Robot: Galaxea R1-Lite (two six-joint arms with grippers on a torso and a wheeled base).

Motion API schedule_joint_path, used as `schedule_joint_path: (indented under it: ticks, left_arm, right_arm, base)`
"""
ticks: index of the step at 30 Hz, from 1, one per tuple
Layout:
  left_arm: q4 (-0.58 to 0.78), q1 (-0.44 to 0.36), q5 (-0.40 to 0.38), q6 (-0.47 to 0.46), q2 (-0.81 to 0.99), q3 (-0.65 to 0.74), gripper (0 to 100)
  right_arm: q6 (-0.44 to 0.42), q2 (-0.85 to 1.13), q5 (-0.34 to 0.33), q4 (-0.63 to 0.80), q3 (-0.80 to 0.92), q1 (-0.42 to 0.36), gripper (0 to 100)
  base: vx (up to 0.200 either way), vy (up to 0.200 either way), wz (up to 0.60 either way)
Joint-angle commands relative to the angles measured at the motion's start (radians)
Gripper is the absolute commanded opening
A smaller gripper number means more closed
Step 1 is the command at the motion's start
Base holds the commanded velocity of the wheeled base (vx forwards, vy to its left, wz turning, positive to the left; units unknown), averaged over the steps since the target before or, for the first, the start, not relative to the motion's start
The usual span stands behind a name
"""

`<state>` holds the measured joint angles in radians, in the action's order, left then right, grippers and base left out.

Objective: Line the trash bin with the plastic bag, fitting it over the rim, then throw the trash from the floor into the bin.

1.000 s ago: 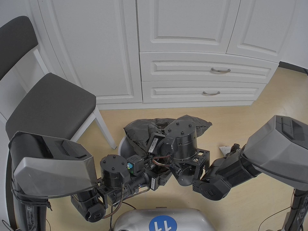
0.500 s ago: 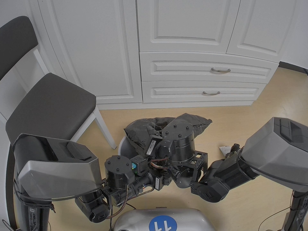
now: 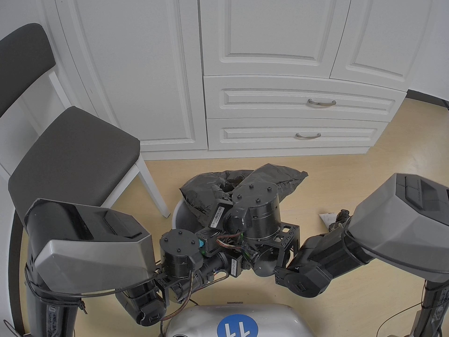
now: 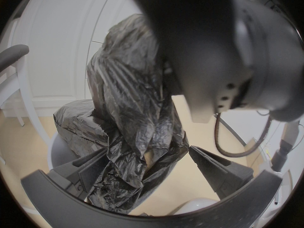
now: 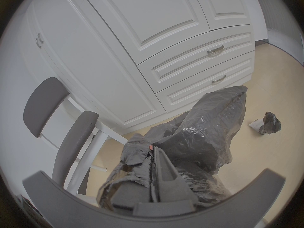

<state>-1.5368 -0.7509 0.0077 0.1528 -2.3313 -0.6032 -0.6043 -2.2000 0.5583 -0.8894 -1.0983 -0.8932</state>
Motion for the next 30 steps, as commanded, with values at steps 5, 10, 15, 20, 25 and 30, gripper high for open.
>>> schedule_joint_path:
  ticks: [5, 10, 15, 20, 25, 30]
  left_arm:
    - [0.0, -0.022, 0.1, 0.002, -0.065, -0.061, 100]
    - [0.0, -0.013, 0.1, 0.002, -0.057, -0.059, 100]
    - [0.0, 0.004, 0.1, 0.002, -0.025, -0.052, 0]
    - [0.0, 0.019, 0.1, 0.002, -0.005, -0.046, 0]
    - [0.0, 0.027, 0.098, 0.002, 0.007, -0.038, 0]
    - [0.0, 0.028, 0.098, 0.002, 0.009, -0.038, 0]
  right_arm:
    - [0.0, 0.006, 0.003, 0.0, 0.002, -0.004, 0]
    - [0.001, 0.006, 0.029, 0.0, -0.005, 0.002, 0]
    - [0.008, 0.009, 0.035, 0.0, -0.006, 0.016, 0]
    - [0.015, 0.011, 0.038, 0.001, -0.005, 0.031, 0]
    - [0.023, 0.014, 0.057, 0.032, -0.008, 0.048, 0]
    - [0.023, 0.02, 0.068, 0.041, -0.02, 0.057, 0]
  base:
    - [0.0, 0.0, 0.0]
    - [0.0, 0.0, 0.0]
    - [0.0, 0.0, 0.0]
    - [0.0, 0.0, 0.0]
    - [0.0, 0.0, 0.0]
    - [0.0, 0.0, 0.0]
